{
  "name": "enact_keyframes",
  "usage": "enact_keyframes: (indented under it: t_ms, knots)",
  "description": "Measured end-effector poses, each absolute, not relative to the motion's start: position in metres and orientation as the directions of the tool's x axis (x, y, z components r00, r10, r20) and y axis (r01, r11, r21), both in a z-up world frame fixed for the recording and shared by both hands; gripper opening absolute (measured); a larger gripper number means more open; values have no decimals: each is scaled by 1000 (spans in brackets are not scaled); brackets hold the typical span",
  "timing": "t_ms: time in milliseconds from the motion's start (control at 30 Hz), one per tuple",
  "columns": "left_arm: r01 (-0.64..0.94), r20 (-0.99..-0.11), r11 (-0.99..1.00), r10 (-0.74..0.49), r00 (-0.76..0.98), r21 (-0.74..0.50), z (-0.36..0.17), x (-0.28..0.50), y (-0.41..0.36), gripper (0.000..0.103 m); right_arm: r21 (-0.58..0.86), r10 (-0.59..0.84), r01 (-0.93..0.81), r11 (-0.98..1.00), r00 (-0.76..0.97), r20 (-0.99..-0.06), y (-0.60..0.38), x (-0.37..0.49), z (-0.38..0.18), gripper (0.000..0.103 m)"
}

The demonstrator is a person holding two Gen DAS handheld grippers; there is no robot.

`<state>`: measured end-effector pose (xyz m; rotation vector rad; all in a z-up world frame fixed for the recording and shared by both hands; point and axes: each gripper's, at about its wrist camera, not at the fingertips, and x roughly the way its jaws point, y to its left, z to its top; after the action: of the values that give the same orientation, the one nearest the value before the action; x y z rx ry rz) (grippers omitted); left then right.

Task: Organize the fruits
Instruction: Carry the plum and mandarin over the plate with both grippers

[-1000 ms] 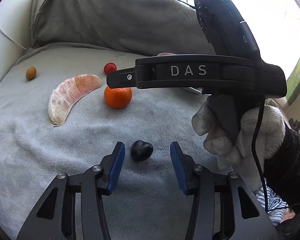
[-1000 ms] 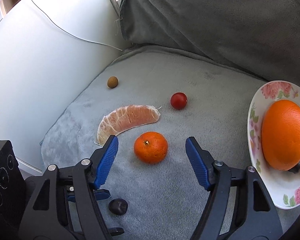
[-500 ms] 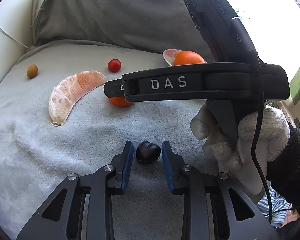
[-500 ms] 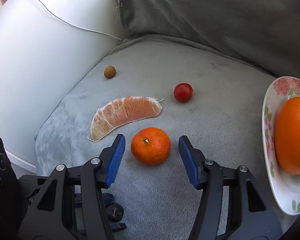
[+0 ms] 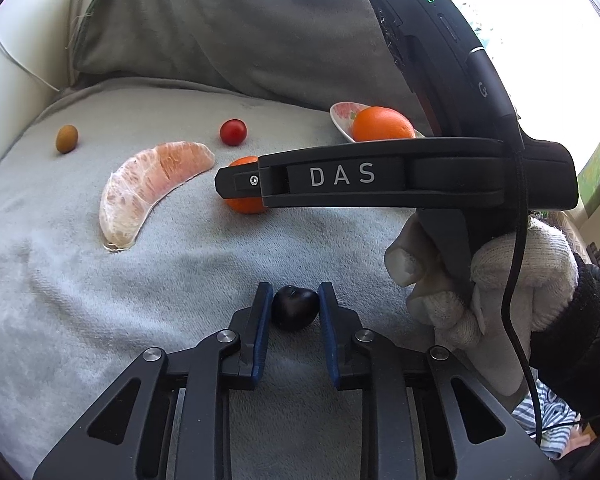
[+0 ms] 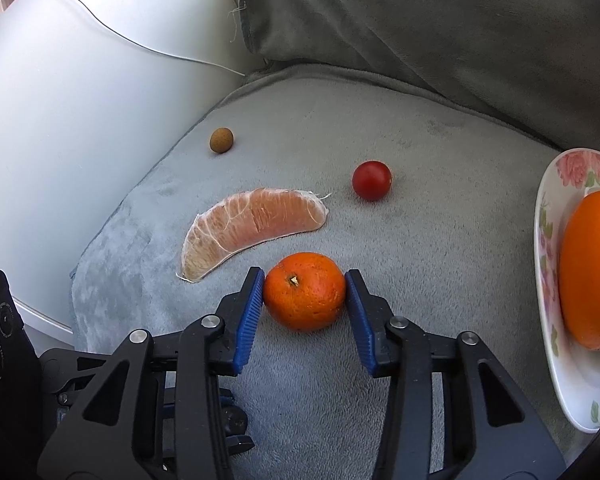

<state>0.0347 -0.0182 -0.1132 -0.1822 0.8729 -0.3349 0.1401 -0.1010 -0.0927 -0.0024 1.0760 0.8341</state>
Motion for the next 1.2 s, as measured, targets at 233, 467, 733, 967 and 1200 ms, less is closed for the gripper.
enact_keyframes:
  t_ms: [233, 467, 733, 967, 1200]
  knots:
    - [211, -707, 929, -368, 605, -303, -107, 29, -13, 21, 388, 612, -590, 708, 239, -754, -116, 139, -80, 43]
    - [215, -690, 927, -374, 620, -308, -97, 26, -12, 21, 371, 617, -590, 717, 290, -732, -136, 131, -61, 43]
    - [237, -664, 927, -375, 646, -292, -80, 34, -16, 21, 351, 607, -562, 749, 369, -704, -175, 119, -39, 43]
    - [274, -636, 923, -385, 668, -270, -65, 50, -30, 21, 328, 573, -515, 792, 442, -690, -216, 117, -26, 43]
    - [318, -609, 915, -403, 683, -249, -49, 68, -48, 21, 320, 535, -452, 832, 503, -679, -256, 120, -19, 43]
